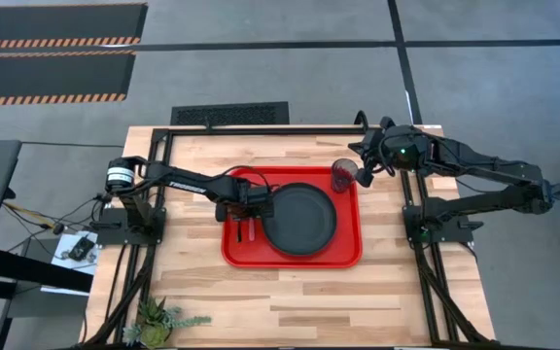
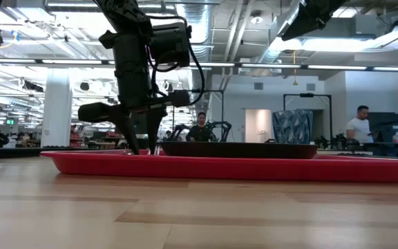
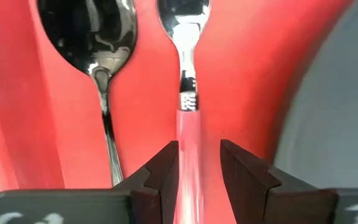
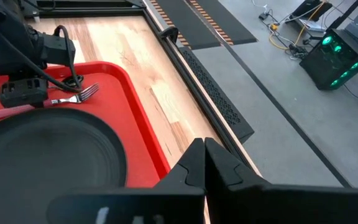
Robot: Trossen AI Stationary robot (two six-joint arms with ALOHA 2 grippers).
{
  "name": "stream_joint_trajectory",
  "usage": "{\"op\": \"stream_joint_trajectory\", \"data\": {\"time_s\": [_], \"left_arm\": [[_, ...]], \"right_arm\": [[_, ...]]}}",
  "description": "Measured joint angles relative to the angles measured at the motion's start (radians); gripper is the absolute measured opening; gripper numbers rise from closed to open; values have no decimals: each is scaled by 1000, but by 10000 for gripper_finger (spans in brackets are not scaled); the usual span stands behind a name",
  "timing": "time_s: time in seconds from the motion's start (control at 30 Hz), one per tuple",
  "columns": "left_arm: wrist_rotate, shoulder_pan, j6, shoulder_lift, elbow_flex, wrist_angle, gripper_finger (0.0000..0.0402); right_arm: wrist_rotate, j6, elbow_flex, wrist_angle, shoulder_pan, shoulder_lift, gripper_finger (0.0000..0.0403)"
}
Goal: Pick and place plate/cup/fork/spoon on tray
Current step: Put the pink fork on the orange tray, then return to Home Position
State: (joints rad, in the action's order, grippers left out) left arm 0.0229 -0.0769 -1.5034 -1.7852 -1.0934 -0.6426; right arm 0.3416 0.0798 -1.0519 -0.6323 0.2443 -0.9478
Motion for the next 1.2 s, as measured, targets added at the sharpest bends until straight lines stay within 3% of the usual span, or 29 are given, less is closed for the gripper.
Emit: {"op": "stream_joint_trajectory", "data": {"time_s": [0.17,0.33,0.57,0.63,0.87,1.2], "left_arm": [[55,5,79,54,0,-26,103],[99,5,314,132,0,23,96],[204,22,665,233,0,160,12],[211,21,758,254,12,202,7],[102,4,912,396,203,497,1],[64,-12,1026,704,531,802,0]], "right_arm": [[0,11,0,0,0,0,11],[-15,35,0,0,0,0,11],[-162,35,0,2,0,6,11],[-202,24,0,8,0,6,11],[-341,-23,0,106,-1,6,7],[-343,-79,2,273,-9,6,7]]}}
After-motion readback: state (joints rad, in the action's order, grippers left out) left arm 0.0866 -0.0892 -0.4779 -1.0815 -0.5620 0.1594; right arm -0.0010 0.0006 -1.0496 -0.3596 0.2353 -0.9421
